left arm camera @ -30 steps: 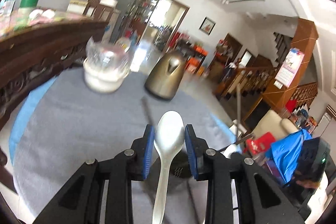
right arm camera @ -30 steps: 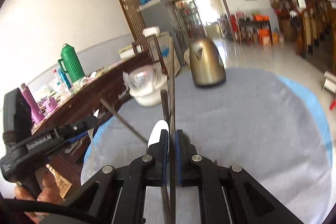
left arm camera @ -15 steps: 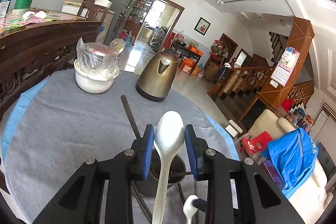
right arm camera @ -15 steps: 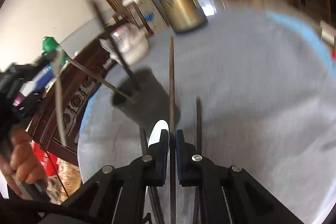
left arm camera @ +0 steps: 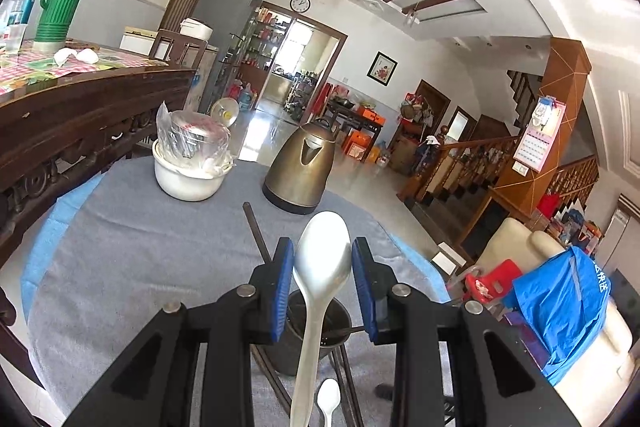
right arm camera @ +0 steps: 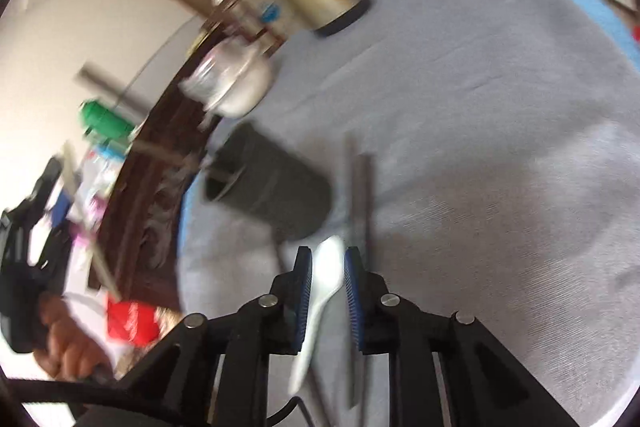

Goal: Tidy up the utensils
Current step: 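Lower the white spoon into the cup with the left tool while the right tool drops its chopstick in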

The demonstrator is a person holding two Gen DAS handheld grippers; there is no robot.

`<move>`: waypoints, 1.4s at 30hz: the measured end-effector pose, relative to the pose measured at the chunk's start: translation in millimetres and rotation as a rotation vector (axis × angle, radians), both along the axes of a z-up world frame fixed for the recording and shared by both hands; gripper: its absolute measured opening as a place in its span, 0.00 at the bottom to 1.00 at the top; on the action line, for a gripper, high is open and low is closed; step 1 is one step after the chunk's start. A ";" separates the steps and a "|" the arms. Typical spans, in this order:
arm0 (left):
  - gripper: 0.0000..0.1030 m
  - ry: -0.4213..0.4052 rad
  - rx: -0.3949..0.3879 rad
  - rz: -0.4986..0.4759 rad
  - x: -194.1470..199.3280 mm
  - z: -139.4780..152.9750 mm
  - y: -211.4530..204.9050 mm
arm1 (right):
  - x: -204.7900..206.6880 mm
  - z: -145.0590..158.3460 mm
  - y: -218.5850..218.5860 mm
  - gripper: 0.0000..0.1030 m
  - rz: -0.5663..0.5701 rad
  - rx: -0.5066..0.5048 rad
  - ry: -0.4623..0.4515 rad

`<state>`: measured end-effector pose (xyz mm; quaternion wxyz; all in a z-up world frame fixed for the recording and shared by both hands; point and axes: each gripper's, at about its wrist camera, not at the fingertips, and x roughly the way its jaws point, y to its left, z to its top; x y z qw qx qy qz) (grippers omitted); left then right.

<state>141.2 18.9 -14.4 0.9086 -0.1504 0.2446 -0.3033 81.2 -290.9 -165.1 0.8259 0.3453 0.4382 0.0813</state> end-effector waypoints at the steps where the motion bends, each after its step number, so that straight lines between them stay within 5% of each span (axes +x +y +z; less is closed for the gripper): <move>1: 0.30 0.001 -0.001 0.000 0.0 -0.4 0.2 | 5.7 -4.5 8.0 0.20 0.025 0.007 0.034; 8: 0.30 -0.017 0.014 0.008 -6.2 -0.7 12.4 | 25.3 -42.8 36.9 0.20 0.043 -0.023 0.212; 22: 0.30 0.010 -0.026 0.024 -3.9 -7.6 31.8 | 57.1 -37.2 72.7 0.22 -0.033 -0.264 0.178; 26: 0.30 0.011 -0.025 0.020 -4.1 -9.2 32.7 | 52.9 -36.9 77.5 0.05 -0.018 -0.327 0.145; 34: 0.30 0.027 -0.088 -0.018 1.7 -4.7 32.3 | 23.6 3.7 69.7 0.03 -0.024 -0.303 -0.058; 42: 0.30 -0.016 -0.197 -0.067 16.8 24.5 14.6 | 0.7 101.3 54.9 0.03 -0.121 -0.335 -0.404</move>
